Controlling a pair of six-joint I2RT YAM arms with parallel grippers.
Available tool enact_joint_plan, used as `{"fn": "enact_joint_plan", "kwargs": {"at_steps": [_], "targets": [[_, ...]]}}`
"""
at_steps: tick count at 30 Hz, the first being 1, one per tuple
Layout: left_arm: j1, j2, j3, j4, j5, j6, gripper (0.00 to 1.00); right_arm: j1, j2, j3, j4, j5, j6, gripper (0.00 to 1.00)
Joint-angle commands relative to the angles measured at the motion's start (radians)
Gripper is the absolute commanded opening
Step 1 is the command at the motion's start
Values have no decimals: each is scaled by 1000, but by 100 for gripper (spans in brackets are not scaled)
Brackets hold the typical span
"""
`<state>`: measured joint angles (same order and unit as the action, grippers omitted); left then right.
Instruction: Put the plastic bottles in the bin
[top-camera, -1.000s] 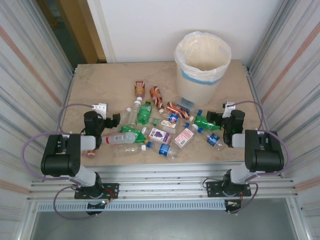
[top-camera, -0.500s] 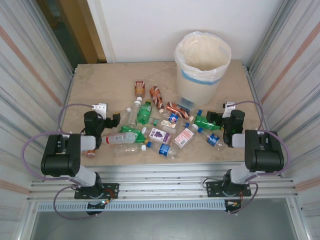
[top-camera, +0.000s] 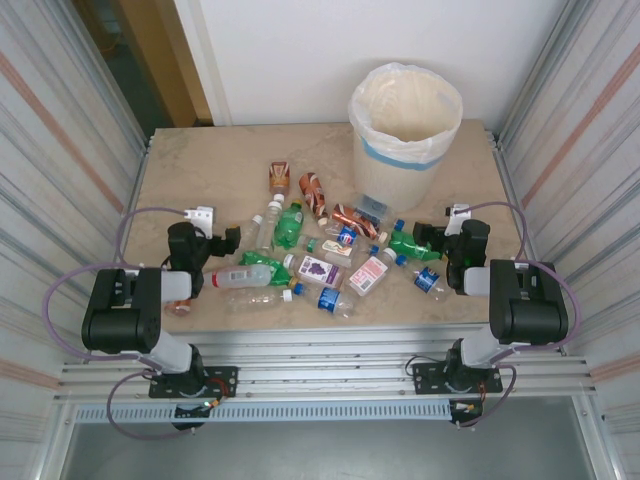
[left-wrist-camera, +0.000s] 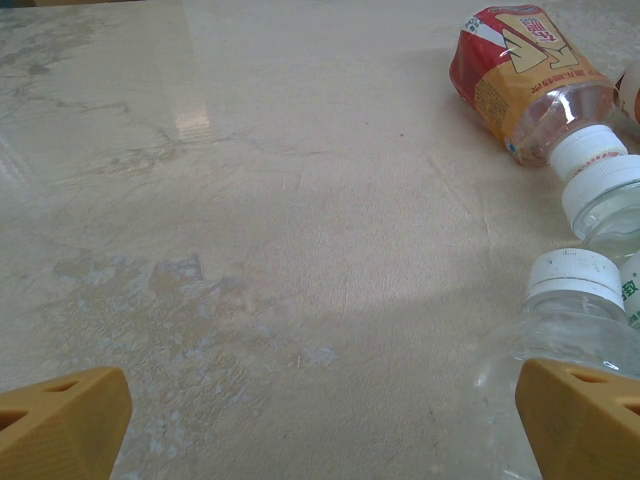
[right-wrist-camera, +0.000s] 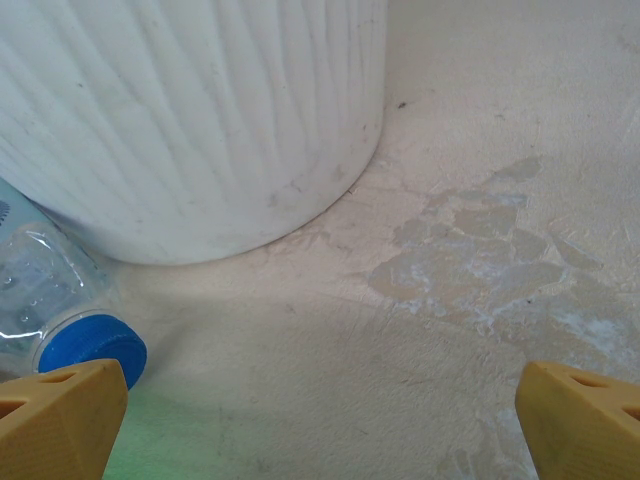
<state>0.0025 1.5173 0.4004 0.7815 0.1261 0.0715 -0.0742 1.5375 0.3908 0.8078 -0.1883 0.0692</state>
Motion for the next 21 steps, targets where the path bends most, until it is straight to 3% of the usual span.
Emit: {"fn": "enact_joint_plan", "kwargs": {"at_steps": [1, 11, 21], "targets": [[2, -4, 14, 4, -13, 1, 99, -6, 0, 0, 19, -16, -19, 98], [6, -70, 8, -33, 16, 5, 99, -21, -6, 3, 17, -16, 1, 98], [0, -313, 31, -228, -15, -9, 99, -31, -151, 70, -214, 60, 42, 98]]}}
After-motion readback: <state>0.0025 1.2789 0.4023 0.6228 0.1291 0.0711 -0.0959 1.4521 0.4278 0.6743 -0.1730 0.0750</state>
